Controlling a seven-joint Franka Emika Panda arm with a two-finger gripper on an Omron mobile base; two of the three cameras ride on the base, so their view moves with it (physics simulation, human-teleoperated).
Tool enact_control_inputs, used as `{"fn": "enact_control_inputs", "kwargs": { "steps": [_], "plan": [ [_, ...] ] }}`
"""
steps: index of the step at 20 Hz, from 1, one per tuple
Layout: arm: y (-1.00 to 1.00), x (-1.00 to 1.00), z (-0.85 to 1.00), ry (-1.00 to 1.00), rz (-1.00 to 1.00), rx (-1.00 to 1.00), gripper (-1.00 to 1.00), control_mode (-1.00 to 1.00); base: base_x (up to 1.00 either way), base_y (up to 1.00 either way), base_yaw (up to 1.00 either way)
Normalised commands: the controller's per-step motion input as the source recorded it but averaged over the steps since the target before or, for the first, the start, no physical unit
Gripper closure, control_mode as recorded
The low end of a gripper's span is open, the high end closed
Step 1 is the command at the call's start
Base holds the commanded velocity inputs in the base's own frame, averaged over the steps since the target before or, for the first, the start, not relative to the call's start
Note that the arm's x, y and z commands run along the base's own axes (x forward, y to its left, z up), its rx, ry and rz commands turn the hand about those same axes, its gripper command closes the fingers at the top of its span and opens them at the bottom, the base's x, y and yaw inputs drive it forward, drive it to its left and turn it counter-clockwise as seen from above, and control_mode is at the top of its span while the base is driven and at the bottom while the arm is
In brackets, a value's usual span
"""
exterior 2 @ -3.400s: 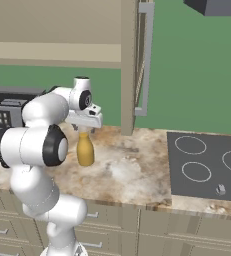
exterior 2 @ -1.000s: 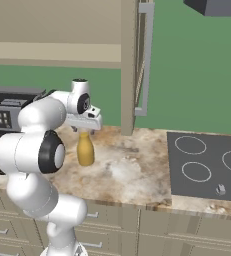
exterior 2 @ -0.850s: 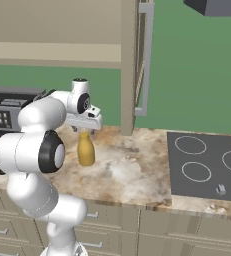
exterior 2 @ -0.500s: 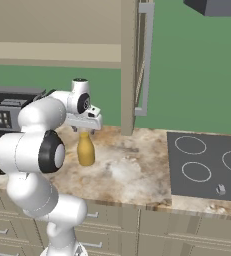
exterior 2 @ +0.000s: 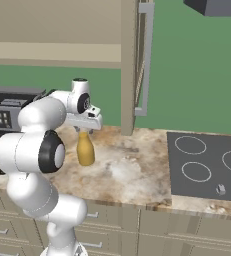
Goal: There is a tray on the dining counter. Grab the cup, mug, and pitcher and place them on the tray. The pitcher may be placed next to the tray if it cannot fit the tray.
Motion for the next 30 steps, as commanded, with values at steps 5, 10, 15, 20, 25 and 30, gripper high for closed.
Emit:
{"fn": "enact_control_inputs", "kwargs": {
  "steps": [5,10,15,20,25,30],
  "plan": [
    [0.00,0.00,0.00,0.00,0.00,0.00,1.00,-1.00,0.00,0.00,0.00],
    [0.00,0.00,0.07,0.00,0.00,0.00,1.00,-1.00,0.00,0.00,0.00],
    [0.01,-0.15,0.35,0.00,0.00,0.00,1.00,-1.00,0.00,0.00,0.00],
    [0.00,-0.24,0.16,-0.01,0.00,0.00,1.00,-1.00,0.00,0.00,0.00],
    [0.00,-0.52,0.00,0.00,0.00,0.00,1.00,-1.00,0.00,0.00,0.00],
    [0.00,-0.71,0.05,-0.01,0.00,0.00,1.00,-1.00,0.00,0.00,0.00]
  ]
}}
